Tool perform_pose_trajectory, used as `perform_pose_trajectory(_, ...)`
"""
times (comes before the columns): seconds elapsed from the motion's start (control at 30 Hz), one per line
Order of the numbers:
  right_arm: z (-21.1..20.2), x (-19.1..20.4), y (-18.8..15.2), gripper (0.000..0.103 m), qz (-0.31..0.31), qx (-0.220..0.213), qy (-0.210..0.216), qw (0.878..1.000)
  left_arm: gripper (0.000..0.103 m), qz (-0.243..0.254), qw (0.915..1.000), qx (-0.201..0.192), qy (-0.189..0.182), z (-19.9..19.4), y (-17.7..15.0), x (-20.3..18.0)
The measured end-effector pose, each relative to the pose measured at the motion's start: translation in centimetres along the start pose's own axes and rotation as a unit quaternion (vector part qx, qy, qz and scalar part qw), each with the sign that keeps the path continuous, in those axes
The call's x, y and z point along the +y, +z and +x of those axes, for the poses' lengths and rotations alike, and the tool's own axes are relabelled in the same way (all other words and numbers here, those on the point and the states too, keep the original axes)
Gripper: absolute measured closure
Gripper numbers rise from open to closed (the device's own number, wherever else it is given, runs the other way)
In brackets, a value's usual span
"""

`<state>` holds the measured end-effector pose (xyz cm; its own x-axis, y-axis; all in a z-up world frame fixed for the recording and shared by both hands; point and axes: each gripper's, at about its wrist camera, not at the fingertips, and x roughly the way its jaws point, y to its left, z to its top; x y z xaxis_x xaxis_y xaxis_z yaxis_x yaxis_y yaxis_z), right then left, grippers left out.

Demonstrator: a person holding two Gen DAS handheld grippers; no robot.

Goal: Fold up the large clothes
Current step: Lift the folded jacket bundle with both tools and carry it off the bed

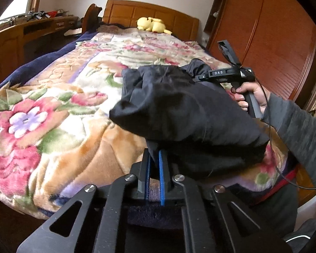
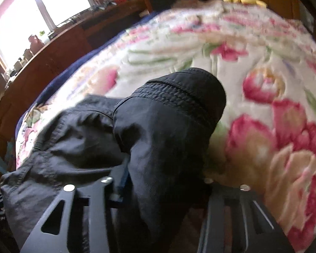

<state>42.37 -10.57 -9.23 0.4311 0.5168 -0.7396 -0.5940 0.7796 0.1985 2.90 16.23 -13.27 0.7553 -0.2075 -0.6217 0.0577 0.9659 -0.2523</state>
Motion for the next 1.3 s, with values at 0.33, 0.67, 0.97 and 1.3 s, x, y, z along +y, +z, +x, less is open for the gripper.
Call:
perform_pose_trajectory(0.33,-3.6,8.3,1.9,0.075,-0.076,-0.065,-0.030,0.995,0.100,-0.011,0.9961,-0.080,0.035,-4.3,1.7,5.7)
perform_pose_trajectory(0.67,0.8,16.2,5.3,0.076,-0.130,-0.036,-0.080,0.988,0.103,-0.053,0.9877,-0.121,0.084,-10.4,1.1,15.0)
perform_pose_trajectory(0.97,3.9,11.4,3.2,0.076,-0.106,0.002,-0.099,0.989,0.088,-0.034,0.9978,-0.022,0.053,-7.2,-3.2,12.5)
perform_pose_trajectory(1.3,4.3,13.2,3.1,0.076,-0.109,0.006,-0.111,0.988,0.079,-0.015,0.9996,0.003,0.024,-4.2,-0.7,9.4)
